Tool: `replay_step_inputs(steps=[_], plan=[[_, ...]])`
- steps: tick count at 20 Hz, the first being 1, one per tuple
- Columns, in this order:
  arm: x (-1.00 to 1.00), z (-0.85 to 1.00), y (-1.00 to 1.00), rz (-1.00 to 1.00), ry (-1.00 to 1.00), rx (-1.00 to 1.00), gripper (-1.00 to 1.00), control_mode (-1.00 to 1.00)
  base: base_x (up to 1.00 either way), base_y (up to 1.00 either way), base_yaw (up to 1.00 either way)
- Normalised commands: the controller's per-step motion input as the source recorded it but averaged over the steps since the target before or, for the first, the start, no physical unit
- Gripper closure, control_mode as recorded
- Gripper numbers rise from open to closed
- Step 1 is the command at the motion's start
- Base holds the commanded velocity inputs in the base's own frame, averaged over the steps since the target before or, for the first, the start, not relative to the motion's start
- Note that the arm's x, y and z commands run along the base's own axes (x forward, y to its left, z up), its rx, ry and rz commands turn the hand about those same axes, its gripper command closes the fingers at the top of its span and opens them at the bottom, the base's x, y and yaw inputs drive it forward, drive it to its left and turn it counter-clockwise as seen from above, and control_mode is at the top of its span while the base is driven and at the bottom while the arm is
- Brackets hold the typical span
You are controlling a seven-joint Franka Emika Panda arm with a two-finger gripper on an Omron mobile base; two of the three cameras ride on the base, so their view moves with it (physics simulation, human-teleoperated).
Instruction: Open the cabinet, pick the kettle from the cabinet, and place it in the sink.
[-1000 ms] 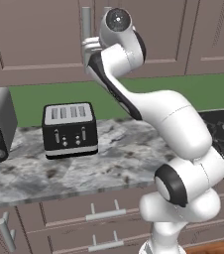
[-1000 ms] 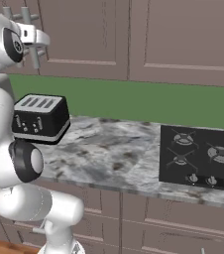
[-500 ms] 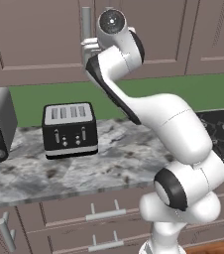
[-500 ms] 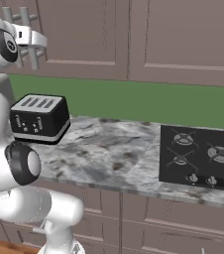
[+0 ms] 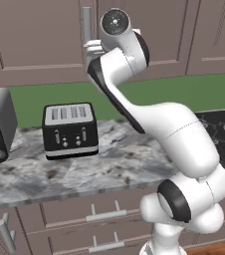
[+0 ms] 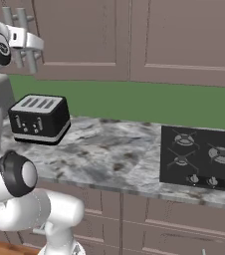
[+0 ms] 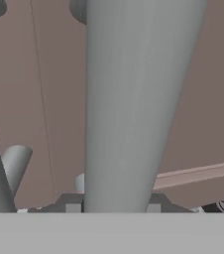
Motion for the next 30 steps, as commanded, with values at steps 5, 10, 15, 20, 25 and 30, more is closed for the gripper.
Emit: replay_step_inputs(steps=[5, 10, 15, 20, 25, 30], plan=[[-0.55, 0.00, -0.06, 0.00, 0.00, 0.01, 1.00, -1.00, 0.00, 0.00, 0.00], [-0.66, 0.00, -0.19, 0.00, -0.05, 0.06, 1.00, -1.00, 0.00, 0.00, 0.00], [-0.71, -0.01, -0.26, 0.00, -0.10, 0.11, 1.00, -1.00, 0.00, 0.00, 0.00], [-0.72, -0.01, -0.34, 0.00, -0.12, 0.10, 1.00, -1.00, 0.00, 0.00, 0.00], [-0.67, 0.00, -0.37, 0.00, -0.08, 0.05, 1.00, -1.00, 0.00, 0.00, 0.00], [-0.58, 0.00, -0.43, 0.00, -0.02, 0.02, 1.00, -1.00, 0.00, 0.00, 0.00]])
